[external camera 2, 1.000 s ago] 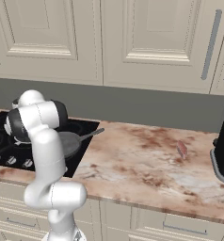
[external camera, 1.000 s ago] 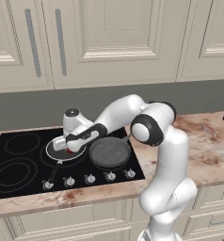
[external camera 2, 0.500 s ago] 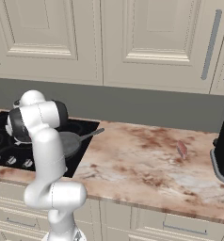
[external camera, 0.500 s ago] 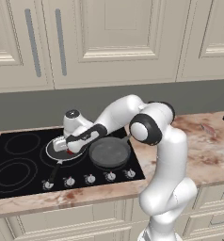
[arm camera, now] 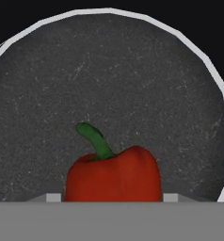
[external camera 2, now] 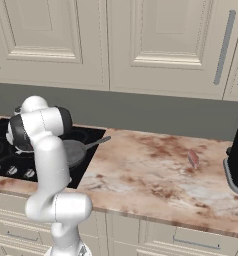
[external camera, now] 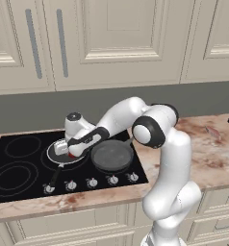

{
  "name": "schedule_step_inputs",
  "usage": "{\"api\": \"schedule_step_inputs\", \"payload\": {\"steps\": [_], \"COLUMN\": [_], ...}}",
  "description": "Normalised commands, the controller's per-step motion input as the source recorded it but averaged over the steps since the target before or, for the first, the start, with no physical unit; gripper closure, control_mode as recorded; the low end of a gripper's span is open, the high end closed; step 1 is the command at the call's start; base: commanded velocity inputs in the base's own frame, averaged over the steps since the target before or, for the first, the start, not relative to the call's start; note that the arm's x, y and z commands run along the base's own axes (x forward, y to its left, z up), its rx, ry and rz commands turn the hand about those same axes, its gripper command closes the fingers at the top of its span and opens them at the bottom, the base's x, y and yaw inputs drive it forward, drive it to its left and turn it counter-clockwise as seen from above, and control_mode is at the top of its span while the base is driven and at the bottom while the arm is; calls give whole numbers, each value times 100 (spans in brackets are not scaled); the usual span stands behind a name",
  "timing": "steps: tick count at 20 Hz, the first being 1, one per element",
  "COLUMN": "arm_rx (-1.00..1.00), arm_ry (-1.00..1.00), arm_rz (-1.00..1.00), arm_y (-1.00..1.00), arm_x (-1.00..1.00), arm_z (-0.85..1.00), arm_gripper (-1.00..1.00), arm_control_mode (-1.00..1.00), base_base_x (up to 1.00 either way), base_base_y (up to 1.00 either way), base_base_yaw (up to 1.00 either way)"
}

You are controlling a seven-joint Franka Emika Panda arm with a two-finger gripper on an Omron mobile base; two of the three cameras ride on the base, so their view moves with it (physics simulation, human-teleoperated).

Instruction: Place both pans onto different burners. Then place the bell pepper and the steak on different pans.

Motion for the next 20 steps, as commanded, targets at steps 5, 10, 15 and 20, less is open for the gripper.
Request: {"api": "schedule_step_inputs", "payload": {"steps": [5, 10, 15, 20], "arm_rx": [0, 0, 0, 0], "arm_ry": [0, 0, 0, 0], "arm_rz": [0, 1, 1, 0], "arm_y": [0, -2, -8, -10], "arm_x": [0, 0, 0, -5], "arm_z": [0, 0, 16, 21], "arm_gripper": [-100, -100, -100, -100], "arm_control_mode": [-100, -100, -100, -100], "base_base_x": [0, 0, 0, 0], "base_base_y": [0, 0, 0, 0], "base_base_yaw": [0, 0, 0, 0]}}
